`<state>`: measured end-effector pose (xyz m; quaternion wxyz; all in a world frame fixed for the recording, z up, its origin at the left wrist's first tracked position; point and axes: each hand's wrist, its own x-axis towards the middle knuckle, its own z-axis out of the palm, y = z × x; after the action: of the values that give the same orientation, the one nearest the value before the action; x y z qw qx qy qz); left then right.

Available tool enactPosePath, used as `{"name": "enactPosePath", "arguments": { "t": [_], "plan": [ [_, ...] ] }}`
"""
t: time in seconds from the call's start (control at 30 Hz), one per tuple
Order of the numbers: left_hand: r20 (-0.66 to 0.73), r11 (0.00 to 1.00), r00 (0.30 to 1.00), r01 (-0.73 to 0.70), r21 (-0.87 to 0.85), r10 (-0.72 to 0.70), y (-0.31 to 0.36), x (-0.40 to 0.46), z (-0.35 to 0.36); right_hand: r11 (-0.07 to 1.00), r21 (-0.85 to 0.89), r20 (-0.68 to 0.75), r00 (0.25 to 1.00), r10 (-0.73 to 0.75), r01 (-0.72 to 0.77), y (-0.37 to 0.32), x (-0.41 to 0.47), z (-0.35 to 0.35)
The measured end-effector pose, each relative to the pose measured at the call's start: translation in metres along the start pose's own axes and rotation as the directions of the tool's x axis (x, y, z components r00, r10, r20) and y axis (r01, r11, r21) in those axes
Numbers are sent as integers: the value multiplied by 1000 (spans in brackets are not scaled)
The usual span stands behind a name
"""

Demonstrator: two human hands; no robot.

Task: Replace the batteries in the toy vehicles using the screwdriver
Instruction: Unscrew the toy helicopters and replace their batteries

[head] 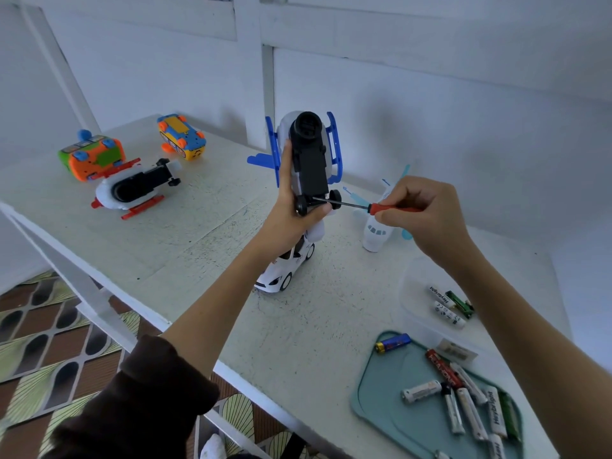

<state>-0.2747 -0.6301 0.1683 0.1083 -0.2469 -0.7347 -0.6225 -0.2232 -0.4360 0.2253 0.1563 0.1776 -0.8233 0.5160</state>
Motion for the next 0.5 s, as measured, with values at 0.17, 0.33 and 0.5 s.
{"name": "enactPosePath", "arguments": {
  "t": [0.17, 0.33, 0.5],
  "plan": [
    [0, 1000, 1000, -22, 14, 22, -2, 1, 3, 1000, -21, -2, 1000, -1, 1, 0, 1, 1],
    [3, 1000, 1000, -10, 8, 10, -3, 2, 5, 991, -137, -8, 1000, -1, 0, -9, 1, -1],
    [18, 1000, 1000, 3, 11, -3, -4, 2, 11, 907, -404, 16, 993, -119, 116, -33, 6, -3]
  ]
}}
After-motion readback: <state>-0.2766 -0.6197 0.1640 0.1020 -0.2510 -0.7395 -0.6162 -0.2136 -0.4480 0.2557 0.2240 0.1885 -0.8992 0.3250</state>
